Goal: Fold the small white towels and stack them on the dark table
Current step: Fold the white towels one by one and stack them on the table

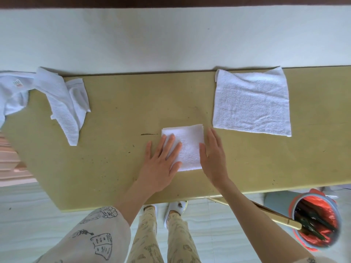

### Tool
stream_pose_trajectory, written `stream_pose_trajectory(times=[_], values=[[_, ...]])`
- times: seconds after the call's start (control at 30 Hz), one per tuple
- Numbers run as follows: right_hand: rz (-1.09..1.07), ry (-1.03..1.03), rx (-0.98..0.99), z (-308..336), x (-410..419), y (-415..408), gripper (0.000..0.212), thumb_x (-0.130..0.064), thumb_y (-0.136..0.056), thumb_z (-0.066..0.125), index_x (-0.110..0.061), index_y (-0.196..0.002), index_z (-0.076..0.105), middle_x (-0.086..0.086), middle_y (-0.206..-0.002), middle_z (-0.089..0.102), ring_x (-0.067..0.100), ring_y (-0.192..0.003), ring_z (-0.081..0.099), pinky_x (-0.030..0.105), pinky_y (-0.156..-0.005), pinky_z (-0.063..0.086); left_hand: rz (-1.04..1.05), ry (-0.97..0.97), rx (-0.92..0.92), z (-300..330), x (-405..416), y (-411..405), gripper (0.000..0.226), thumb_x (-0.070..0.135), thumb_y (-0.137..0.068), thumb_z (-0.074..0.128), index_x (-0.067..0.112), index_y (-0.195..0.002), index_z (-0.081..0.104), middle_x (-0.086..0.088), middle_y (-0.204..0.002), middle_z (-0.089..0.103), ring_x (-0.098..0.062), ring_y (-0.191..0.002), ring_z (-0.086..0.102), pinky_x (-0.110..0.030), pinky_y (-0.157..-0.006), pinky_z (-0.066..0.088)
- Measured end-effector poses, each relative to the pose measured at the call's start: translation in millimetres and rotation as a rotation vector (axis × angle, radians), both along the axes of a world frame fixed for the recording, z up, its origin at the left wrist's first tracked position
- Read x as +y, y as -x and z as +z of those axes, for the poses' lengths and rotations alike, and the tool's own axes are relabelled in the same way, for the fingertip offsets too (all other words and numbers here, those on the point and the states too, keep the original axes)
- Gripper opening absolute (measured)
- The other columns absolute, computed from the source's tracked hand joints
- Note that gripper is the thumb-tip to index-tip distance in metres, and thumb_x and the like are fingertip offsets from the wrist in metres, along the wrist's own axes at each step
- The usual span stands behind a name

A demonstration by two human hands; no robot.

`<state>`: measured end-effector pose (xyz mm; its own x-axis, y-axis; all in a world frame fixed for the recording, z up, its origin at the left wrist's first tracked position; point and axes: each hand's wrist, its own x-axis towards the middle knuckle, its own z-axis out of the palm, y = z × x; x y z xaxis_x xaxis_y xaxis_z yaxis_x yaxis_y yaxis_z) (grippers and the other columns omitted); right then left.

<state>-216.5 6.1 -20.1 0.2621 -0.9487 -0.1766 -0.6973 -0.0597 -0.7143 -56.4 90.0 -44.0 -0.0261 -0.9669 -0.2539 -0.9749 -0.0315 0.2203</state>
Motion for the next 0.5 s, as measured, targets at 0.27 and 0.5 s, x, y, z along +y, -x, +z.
stream_pose_trajectory(times=[0.27, 0.5], values=[[-0.246, -0.348, 0.063, 17, 17, -24, 0.027, -0.024, -0.088, 0.059, -0.007, -0.108, 0.054, 0.001, -0.099, 0.058, 0.018, -0.092, 0.054, 0.03, -0.081, 0.042, 0.063, -0.035, 0.019, 4, 36, 10, 0.056, 0.045, -0.098, 0.006, 0.021, -0.146, 0.021, -0.008, -0.155, 0.018, -0.026, -0.142, 0.017, -0.057, -0.107, 0.02], [-0.373, -0.578, 0.034, 21, 12, -40, 0.019, -0.028, -0.085, 0.061, -0.01, -0.082, 0.054, -0.001, -0.073, 0.05, 0.018, -0.071, 0.049, 0.028, -0.063, 0.036, 0.012, -0.121, 0.017, 10, 38, -5, 0.053, 0.044, -0.098, 0.012, 0.024, -0.146, 0.022, -0.003, -0.154, 0.023, -0.022, -0.141, 0.018, -0.063, -0.102, 0.027]])
